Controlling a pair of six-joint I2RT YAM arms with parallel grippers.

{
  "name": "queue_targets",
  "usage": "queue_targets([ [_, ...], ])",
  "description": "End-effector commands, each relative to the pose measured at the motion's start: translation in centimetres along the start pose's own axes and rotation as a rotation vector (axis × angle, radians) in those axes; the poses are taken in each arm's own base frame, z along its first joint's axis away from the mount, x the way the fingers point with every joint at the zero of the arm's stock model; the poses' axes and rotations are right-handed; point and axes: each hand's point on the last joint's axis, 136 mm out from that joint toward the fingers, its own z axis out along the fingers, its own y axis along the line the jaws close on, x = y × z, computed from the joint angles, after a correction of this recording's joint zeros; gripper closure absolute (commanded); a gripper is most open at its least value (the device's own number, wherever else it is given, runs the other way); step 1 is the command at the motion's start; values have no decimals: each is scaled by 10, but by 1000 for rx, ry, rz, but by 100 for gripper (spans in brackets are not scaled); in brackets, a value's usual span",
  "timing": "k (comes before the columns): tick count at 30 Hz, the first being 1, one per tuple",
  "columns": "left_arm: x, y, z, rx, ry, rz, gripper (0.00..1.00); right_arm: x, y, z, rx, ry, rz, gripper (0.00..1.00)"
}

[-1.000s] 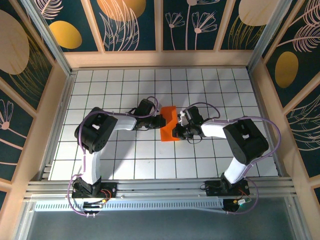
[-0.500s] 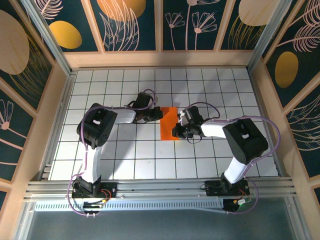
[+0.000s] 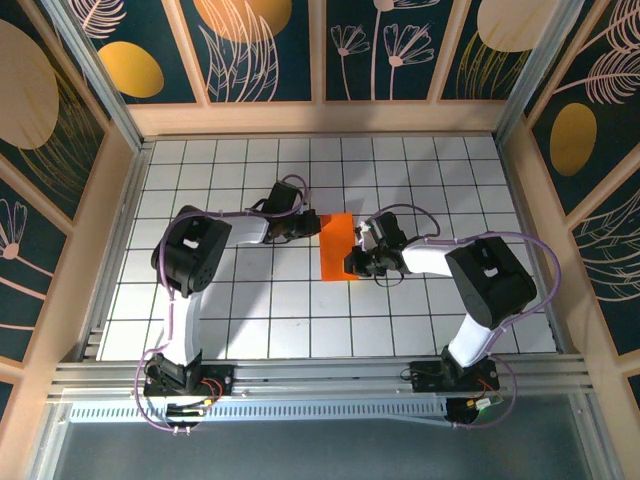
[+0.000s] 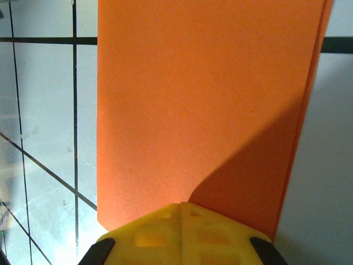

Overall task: Fold a paper plane with a square sheet of paper (fold left side to right side)
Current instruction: First fold the square sheet of paper in half at the center of the table.

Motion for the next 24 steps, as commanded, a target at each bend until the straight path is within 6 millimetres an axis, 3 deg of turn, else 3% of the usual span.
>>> queue_targets([
  [1,-8,-25,-28,80,-38,29,100,47,-65,5,234,128,92,100],
  [5,11,-45,-37,152,-1,30,100,48,-66,5,236,128,96,100],
  [11,34,-58,-16,201,71,32,100,49,-68,6,239,132,99,100],
  [19,21,-46,2,133,45,70,100,51,-69,6,245,136,103,100],
  [24,15,-27,12,80,28,45,100,51,-71,7,251,137,103,100],
])
